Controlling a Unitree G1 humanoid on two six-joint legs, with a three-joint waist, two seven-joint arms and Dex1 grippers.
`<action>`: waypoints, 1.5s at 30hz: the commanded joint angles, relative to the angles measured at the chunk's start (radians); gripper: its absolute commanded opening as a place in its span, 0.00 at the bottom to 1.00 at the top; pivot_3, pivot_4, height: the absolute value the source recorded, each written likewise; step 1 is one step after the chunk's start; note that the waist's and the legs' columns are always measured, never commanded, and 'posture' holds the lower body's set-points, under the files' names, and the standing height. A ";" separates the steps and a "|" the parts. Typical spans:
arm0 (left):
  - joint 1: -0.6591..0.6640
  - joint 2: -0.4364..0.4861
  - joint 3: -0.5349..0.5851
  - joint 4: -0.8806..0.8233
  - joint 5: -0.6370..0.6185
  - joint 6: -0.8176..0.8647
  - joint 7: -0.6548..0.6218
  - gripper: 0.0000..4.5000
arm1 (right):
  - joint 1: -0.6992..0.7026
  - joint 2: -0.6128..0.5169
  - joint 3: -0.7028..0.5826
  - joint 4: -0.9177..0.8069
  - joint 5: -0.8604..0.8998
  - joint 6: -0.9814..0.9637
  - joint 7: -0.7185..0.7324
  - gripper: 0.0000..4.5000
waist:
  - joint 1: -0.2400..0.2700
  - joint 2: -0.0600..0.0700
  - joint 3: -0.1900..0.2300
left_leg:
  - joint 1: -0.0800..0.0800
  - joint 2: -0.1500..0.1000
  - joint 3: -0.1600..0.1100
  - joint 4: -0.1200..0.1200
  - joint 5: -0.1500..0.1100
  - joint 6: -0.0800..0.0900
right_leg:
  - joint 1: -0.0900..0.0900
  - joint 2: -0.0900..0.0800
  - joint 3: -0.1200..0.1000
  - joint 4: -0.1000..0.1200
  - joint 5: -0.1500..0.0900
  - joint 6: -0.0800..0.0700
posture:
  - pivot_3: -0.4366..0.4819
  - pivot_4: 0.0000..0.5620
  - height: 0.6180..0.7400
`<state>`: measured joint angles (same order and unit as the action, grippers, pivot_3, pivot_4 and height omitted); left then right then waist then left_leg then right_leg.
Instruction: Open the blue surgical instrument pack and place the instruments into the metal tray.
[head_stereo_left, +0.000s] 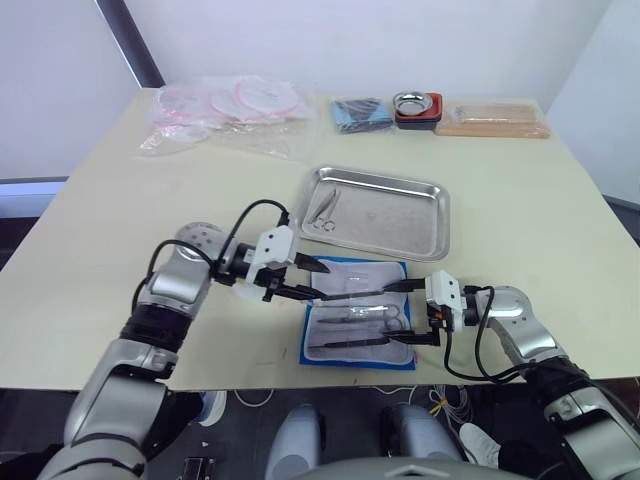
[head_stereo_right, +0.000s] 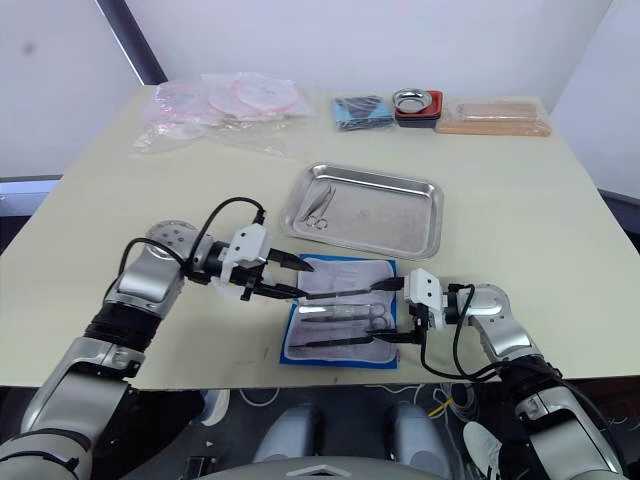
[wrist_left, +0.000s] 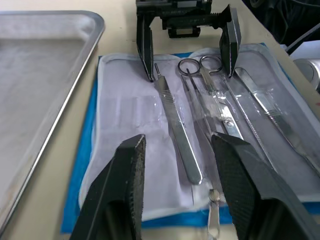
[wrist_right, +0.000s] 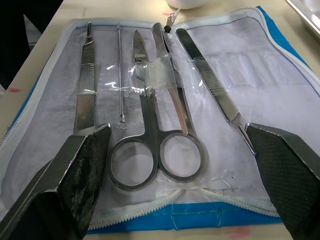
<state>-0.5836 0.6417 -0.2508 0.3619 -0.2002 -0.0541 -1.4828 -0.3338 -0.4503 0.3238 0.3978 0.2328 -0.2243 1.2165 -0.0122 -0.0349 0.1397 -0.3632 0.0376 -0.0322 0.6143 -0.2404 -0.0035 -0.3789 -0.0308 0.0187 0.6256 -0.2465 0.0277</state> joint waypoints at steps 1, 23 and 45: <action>-0.010 -0.024 -0.002 0.024 0.024 -0.035 0.017 0.48 | 0.088 -0.032 0.071 0.143 -0.143 0.062 -0.033 1.00 | 0.000 0.000 0.000 | 0.000 0.000 0.000 0.000 0.000 0.000 | 0.000 0.000 0.000 0.000 0.000 0.000 | 0.48 0.27 1.00; 0.006 -0.081 0.003 0.184 0.067 -0.094 0.026 0.00 | 0.090 -0.034 0.073 0.143 -0.145 0.058 -0.040 1.00 | 0.000 0.001 -0.004 | 0.001 0.000 -0.001 0.000 0.000 0.000 | 0.001 0.000 0.000 0.001 0.000 0.000 | 0.48 0.27 1.00; -0.004 0.006 -0.049 -0.099 0.129 0.147 0.030 0.00 | 0.099 -0.020 0.078 0.147 -0.147 0.051 -0.054 1.00 | -0.002 0.000 -0.004 | 0.001 0.000 -0.001 0.001 0.000 0.000 | 0.001 0.001 0.000 0.001 0.000 0.000 | 0.48 0.27 1.00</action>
<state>-0.5871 0.6357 -0.2917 0.3303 -0.0754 0.0462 -1.4580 -0.3279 -0.4466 0.3250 0.3978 0.2328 -0.2242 1.1992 -0.0143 -0.0346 0.1357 -0.3622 0.0379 -0.0334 0.6149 -0.2404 -0.0034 -0.3781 -0.0295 0.0186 0.6265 -0.2465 0.0277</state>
